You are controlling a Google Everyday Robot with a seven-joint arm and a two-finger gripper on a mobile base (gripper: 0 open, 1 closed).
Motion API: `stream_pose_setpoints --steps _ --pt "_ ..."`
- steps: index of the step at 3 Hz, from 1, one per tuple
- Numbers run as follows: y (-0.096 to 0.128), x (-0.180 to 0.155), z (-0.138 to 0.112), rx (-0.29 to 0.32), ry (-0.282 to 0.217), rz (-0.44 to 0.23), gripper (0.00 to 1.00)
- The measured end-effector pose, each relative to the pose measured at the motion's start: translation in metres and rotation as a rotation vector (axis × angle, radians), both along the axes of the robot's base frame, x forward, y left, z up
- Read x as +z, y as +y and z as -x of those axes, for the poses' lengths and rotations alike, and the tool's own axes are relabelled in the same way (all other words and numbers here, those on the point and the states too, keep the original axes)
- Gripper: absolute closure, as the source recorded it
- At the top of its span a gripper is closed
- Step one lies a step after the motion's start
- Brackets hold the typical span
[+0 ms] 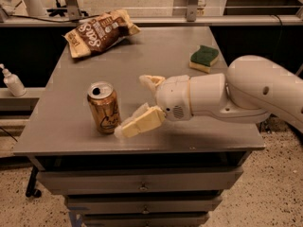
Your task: Move orange can near brown chip bag
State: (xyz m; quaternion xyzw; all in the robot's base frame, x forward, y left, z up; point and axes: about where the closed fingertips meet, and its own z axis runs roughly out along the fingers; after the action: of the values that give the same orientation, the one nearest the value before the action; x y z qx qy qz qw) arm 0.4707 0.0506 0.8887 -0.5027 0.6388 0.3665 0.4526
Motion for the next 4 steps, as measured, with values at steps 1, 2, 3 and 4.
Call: stream_pose_setpoints --steps 1,2,3,4 --pt "0.027 -0.002 -0.006 -0.008 -0.004 -0.108 0.00" --pt "0.043 -0.005 -0.007 -0.028 -0.012 -0.175 0.00" --pt "0.049 -0.006 -0.006 -0.056 -0.029 -0.199 0.17" --pt "0.045 -0.005 -0.007 -0.078 -0.046 -0.195 0.39"
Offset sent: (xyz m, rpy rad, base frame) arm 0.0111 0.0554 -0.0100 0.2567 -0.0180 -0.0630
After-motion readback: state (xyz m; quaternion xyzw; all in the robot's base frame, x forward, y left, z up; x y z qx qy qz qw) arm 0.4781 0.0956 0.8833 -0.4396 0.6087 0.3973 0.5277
